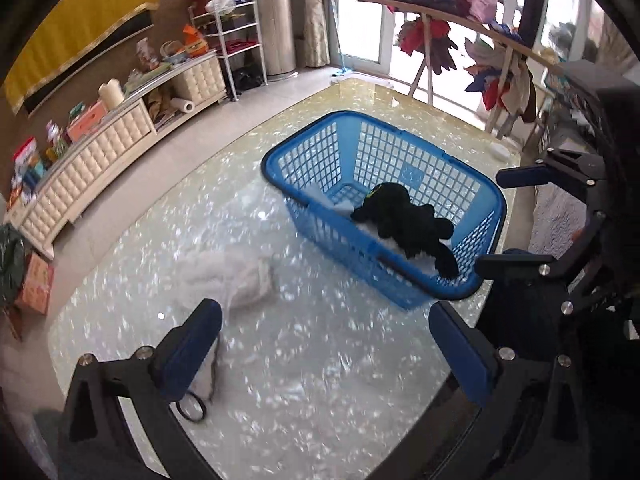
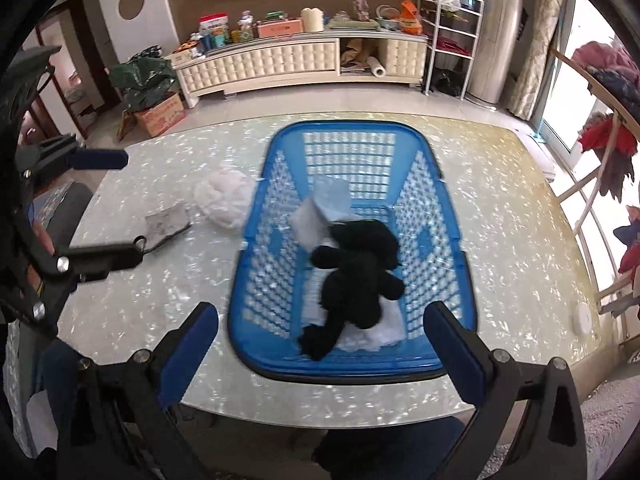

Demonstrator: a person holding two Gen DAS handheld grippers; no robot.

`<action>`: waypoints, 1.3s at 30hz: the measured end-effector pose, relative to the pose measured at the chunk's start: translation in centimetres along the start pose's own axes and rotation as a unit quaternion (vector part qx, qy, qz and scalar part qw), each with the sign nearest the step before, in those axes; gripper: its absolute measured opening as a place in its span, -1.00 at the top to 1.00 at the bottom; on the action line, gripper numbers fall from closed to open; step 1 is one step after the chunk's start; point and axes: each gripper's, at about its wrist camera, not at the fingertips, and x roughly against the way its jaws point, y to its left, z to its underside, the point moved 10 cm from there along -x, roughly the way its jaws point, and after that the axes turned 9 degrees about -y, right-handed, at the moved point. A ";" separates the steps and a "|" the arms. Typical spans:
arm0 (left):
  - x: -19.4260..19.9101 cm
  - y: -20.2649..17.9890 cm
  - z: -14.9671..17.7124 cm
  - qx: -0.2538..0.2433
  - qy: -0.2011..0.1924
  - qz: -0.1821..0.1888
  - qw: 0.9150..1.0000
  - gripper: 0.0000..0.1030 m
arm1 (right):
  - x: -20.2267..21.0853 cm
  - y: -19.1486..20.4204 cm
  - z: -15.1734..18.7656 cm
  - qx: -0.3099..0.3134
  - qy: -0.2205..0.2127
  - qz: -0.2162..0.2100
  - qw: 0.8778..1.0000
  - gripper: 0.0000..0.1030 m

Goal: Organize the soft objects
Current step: 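Withdraw both tools from the basket back over the table, then grasp the white fluffy towel with the right gripper while the left grasps the black rubber ring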

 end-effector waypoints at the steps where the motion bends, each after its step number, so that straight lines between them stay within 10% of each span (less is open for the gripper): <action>1: 0.3 0.2 0.5 0.008 -0.002 0.001 1.000 -1.00 | 0.0 0.5 -0.1 0.003 -0.001 -0.002 1.000 -0.99; 15: 3.1 5.2 9.4 0.106 0.035 -0.038 0.993 -1.00 | -2.9 8.6 -0.2 0.057 0.019 -0.053 0.997 -0.99; 39: 2.8 14.3 14.9 0.168 0.040 -0.068 0.983 -1.00 | -12.0 17.1 -3.3 0.149 0.050 -0.068 0.985 -0.99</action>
